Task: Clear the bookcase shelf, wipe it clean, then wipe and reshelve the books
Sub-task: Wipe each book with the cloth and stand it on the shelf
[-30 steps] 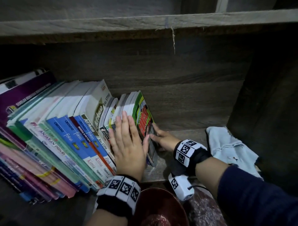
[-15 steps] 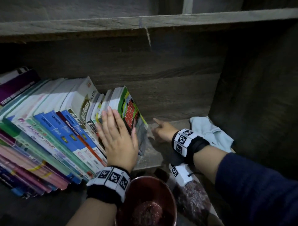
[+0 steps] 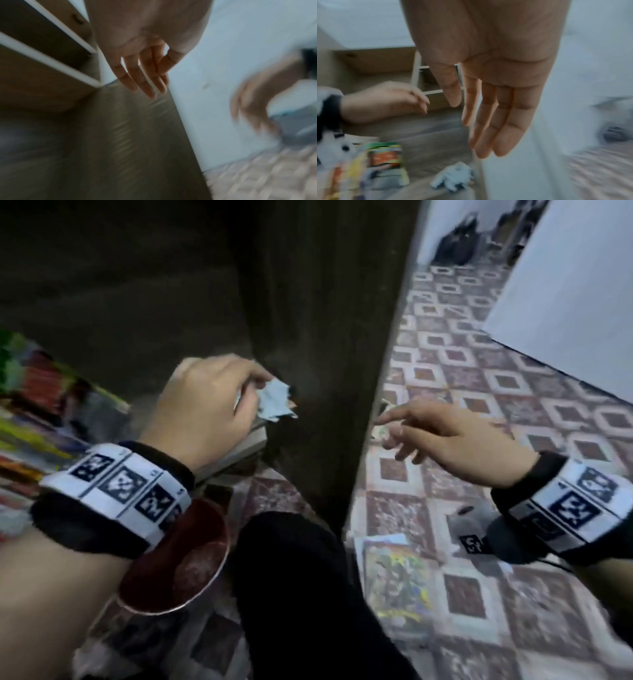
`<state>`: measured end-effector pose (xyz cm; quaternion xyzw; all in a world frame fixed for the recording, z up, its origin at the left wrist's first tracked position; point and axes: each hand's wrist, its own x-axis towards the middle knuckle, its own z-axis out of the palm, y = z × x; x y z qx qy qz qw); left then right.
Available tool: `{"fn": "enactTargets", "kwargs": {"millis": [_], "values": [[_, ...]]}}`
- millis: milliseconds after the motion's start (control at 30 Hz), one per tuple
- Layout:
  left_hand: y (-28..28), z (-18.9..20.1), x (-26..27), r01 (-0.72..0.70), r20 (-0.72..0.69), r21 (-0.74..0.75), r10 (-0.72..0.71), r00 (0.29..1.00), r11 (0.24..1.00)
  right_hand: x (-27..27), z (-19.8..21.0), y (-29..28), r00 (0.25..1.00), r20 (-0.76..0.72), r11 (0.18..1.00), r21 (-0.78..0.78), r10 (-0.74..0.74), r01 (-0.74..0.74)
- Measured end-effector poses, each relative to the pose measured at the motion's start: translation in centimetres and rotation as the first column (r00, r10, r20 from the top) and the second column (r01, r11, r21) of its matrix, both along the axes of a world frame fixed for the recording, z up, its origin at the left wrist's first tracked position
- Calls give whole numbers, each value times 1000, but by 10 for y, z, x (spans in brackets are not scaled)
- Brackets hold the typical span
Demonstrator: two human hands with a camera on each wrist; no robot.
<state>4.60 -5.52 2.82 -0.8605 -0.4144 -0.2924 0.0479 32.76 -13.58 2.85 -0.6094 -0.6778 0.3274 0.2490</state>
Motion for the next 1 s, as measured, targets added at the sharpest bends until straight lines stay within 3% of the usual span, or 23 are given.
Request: {"fn": "enactTargets", "kwargs": {"millis": [100,200,333,433,500,600,700,800,867,1000], "values": [[-17,21,78,242,62,-25,-241,969,970,54,-38,-40,981,55,978,-92,-185,190],[-33,12,147,403,72,-109,-397,915,909,93,-93,-68,944,138,924,-204,-299,323],[-48,-56,217,427,69,-394,-438,897,814,123,-180,-77,899,248,791,-427,-362,437],[-50,-137,246,302,98,-656,-319,943,692,131,-243,-75,885,282,684,-562,-371,465],[-53,-193,255,138,51,-823,-170,984,551,134,-283,-74,866,295,608,-621,-404,495],[-58,-271,257,-111,-96,-951,65,993,288,136,-337,-73,833,308,488,-696,-460,527],[-59,-333,247,-287,-287,-957,286,914,-45,139,-382,-74,789,263,400,-748,-555,530],[-58,-373,235,-280,-418,-893,424,803,-352,138,-414,-76,745,207,337,-793,-635,507],[-61,-394,228,-304,-488,-845,402,775,-440,136,-426,-76,683,138,301,-823,-717,482],[-67,-429,220,-289,-512,-796,338,789,-531,131,-441,-78,554,70,283,-802,-830,525]]}}
